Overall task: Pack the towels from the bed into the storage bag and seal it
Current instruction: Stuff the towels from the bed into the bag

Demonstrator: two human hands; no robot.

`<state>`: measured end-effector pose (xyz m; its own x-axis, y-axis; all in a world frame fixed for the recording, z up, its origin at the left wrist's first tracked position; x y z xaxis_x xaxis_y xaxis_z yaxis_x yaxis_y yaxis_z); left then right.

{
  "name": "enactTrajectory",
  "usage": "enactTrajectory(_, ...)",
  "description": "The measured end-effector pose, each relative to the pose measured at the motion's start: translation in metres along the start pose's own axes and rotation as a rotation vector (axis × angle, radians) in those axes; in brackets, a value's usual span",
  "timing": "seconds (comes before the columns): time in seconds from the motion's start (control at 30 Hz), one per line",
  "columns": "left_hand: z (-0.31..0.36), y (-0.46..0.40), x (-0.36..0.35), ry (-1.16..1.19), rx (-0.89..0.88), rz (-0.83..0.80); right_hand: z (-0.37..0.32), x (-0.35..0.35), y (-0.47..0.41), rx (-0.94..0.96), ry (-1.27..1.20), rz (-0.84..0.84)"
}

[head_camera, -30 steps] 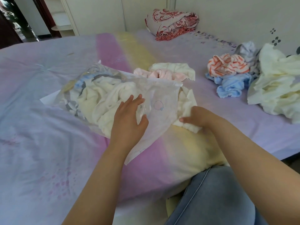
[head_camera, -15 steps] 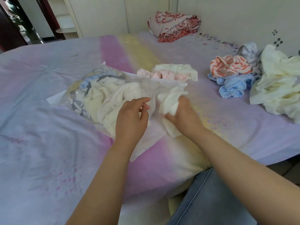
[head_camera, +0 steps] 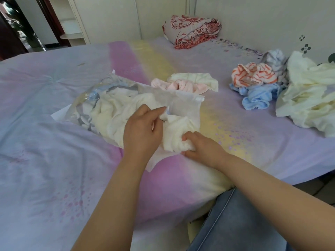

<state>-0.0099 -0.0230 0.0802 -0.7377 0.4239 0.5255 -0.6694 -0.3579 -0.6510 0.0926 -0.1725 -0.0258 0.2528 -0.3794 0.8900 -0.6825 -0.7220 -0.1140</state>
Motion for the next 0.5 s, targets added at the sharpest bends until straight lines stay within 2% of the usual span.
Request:
enactTrajectory(0.1, 0.001, -0.008, 0.014, 0.014, -0.053, 0.010, -0.017, -0.008, -0.010, 0.026, -0.089, 0.036)
enactTrajectory(0.23, -0.005, -0.014, 0.023, -0.034, 0.009, -0.068, -0.029, -0.020, -0.037, -0.097, -0.191, 0.155)
enactTrajectory(0.4, -0.009, -0.012, 0.026, 0.007, 0.039, -0.070, -0.016, -0.027, -0.085, -0.316, -0.140, 0.135)
enactTrajectory(0.5, -0.012, -0.009, 0.021, 0.004, 0.040, -0.082, -0.018, -0.025, -0.114, -0.263, -0.063, 0.044)
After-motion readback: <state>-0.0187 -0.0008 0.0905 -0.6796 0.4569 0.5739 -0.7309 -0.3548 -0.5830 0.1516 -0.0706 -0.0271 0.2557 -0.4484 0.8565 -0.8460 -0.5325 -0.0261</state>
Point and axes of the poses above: each hand's wrist, its own y-axis away from the middle knuckle, its own x-axis out of the back of the hand, z = x × y, the point moved 4 cm from there along -y, towards the middle knuckle, and after that the axes turned 6 degrees about x, right-handed, at the moved point
